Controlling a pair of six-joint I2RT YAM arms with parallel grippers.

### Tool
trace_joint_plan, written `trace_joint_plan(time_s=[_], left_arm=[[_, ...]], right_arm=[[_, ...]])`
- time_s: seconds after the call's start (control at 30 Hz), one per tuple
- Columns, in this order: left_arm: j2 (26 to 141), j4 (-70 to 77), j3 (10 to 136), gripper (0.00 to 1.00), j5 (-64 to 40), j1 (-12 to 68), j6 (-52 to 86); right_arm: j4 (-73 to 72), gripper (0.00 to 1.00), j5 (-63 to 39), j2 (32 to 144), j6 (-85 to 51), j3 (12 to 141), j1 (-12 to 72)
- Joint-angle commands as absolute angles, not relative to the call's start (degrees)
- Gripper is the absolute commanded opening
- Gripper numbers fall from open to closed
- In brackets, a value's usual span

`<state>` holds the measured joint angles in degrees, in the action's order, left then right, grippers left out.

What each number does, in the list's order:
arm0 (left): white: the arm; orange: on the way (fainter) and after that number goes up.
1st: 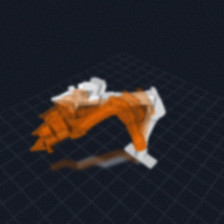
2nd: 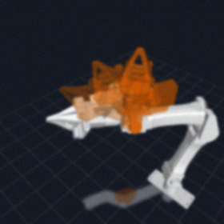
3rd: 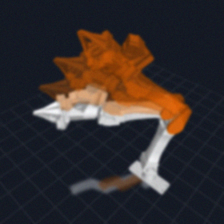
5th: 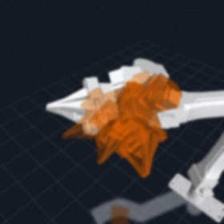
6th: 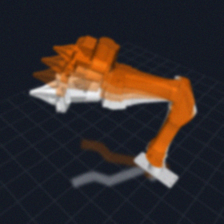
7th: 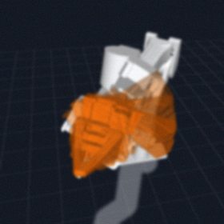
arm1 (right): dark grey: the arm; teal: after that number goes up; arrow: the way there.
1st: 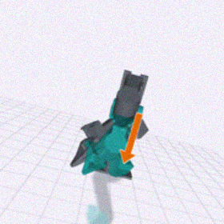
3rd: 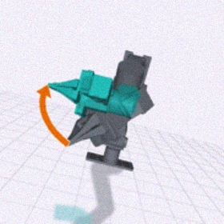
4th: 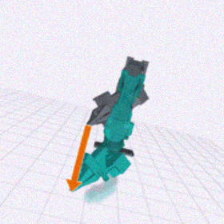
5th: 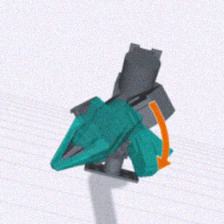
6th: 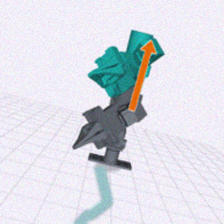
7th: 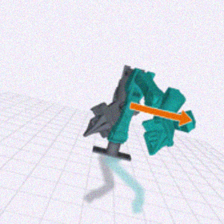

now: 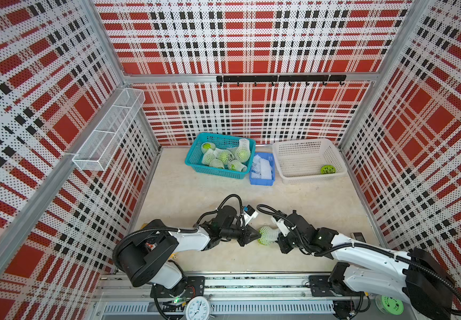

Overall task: Sleeve custard apples in foam nets
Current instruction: Put on the foam net on the custard apple.

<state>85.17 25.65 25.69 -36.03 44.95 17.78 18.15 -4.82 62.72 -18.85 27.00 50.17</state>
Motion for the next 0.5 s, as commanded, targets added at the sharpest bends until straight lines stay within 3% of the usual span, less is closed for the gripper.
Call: trace_joint_plan(time_s=[0.0,0.1,0.47], left_arm=[[85.78,26.90,26.74,0.08,-36.83,44.61,17.96],[85.61,26.90,26.61,0.00,-36.83,44.46,18.04],[86.19,26.98,25.60,0.00,-35.39,43.07,18.83]], right_arm=[[15.91,0.11,-3.96,62.23,-18.19,27.76,50.15],[16.16,0.15,-3.79,62.00,-18.26,27.83,50.12],[18.21,0.47,-3.43,52.73,-20.37,24.83,50.08]])
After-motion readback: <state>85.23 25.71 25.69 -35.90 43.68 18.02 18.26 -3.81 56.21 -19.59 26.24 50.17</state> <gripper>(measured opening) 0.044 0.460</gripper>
